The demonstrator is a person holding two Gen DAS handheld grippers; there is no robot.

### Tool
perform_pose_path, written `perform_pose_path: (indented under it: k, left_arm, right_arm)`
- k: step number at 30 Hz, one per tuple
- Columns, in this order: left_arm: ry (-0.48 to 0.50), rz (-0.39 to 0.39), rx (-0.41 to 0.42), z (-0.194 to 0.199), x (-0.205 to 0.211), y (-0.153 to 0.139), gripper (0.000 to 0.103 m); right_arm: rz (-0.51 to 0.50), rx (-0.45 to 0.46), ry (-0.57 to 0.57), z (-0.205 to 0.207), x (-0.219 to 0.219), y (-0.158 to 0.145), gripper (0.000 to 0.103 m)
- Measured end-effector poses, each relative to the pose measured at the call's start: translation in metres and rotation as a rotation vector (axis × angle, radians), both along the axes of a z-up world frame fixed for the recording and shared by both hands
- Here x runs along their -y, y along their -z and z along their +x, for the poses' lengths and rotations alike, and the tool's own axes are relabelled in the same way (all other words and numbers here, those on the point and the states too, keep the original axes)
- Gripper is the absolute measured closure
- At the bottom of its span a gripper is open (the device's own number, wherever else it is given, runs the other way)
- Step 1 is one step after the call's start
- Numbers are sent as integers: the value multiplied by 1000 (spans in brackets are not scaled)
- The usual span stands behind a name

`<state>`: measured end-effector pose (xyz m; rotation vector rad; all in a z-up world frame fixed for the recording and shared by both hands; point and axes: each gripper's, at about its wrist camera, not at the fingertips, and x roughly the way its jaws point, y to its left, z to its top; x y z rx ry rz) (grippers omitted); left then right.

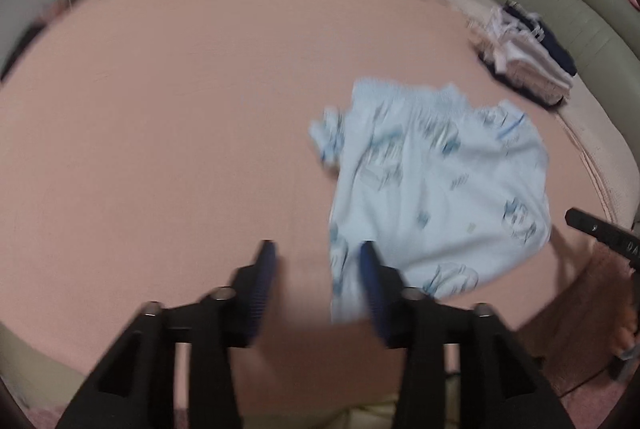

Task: Fold clothes
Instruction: 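Pinch and straighten the waistband edge of the folded bundle with both tools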

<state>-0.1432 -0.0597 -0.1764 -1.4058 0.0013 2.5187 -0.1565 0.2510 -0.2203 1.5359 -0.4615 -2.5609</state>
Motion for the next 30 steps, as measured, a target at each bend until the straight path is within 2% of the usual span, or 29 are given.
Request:
perform_pose_path:
  k: [4,6,9,12,15,18,19,21,23,24,25,27,30]
  left_arm:
    - [53,45,-108,-8,-22,-19,57]
    - [102,-10,-102,-23,-40,-14,57]
    - [138,-16,-46,-48,-55,2,57]
    - [106,-19,26,-57,-54,16,57]
    - [109,-54,50,-63,-56,22,57]
    - [115,-78,62,-68,-53,24,55]
    - [101,-68,78,-73,-48,23,55]
    - [67,-32,101,-81,-34,17,55]
    - [33,72,119,-86,-18,11,55]
    - [16,111,120,-85,-14,8,55]
    - [17,128,104,-83,-14,3,55]
    - [21,160,73,-78,-14,-5,55]
    - [68,185,18,-70,-28,-13,55]
  right_arm:
    - [35,-68,-104,-25,24,-19,93]
    - [79,-32,-188,-52,52,-17,93]
    - [88,-4,-268,-80,79,-5,93]
    - [72,37,-274,-94,86,22,93]
    - [-32,52,-250,-99,74,34,93]
    - [-41,47,-241,-101,64,33,96]
    - [-43,54,-229,-101,60,34,103]
    - [-98,77,-185,-102,46,38,103]
    - [-163,93,-136,-102,35,41,103]
    - [-163,81,-128,-101,35,38,103]
    - [-143,55,-130,-100,37,33,96]
    - [-110,5,-137,-99,41,22,95]
    - [-119,-62,-171,-103,54,8,95]
